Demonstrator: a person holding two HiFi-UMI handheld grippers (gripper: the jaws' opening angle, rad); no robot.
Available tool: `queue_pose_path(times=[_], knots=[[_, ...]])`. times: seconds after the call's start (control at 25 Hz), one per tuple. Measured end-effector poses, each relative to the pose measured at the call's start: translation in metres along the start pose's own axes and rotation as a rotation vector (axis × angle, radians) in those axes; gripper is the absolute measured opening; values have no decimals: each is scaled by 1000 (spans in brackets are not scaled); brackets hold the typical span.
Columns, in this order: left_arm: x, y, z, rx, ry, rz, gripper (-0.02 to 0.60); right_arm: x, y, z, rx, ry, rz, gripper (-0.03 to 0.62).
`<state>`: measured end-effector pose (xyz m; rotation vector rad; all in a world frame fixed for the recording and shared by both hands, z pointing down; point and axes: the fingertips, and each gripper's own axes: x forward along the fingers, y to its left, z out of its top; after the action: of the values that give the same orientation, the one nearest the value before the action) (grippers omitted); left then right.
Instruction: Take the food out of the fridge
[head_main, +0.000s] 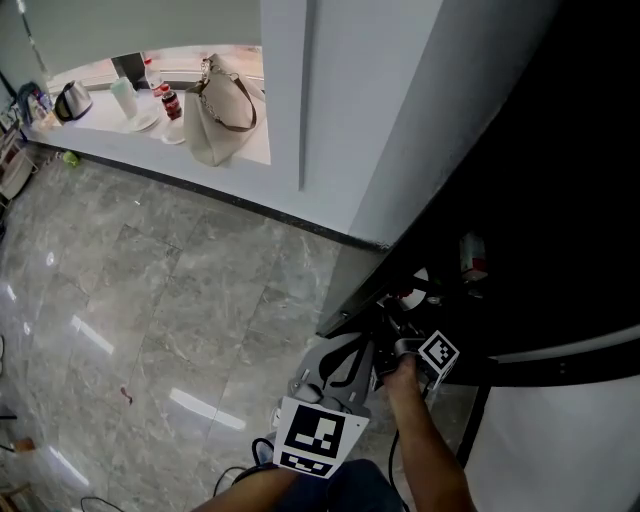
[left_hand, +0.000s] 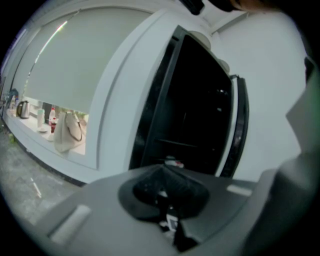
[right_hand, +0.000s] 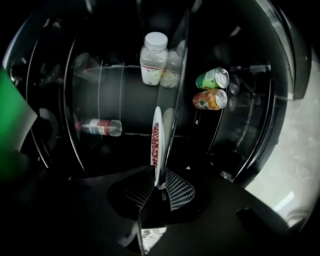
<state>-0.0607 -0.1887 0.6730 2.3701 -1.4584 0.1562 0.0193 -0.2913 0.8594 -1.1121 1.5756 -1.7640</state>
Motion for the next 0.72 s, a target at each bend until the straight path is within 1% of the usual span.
queue_pose_path(times=[0.12,0.16,0.4,0.56,0.72], knots=[[0,-2,0,4,2,1,-15,-3,3,2,34,-4,14,42],[0,-3,0,5,4,1,-14,-4,4,3,39,-7,16,17],[-5,-3,-2,-9,17,6,-15,-11,3,2,82,17,29,11],[-7,-6,-3,-3,20,14,-15,-18,6,-2,78,47,50,9],[-14,-17,1,3,24,15,-14,-38,17,-9,70,69,75,9]])
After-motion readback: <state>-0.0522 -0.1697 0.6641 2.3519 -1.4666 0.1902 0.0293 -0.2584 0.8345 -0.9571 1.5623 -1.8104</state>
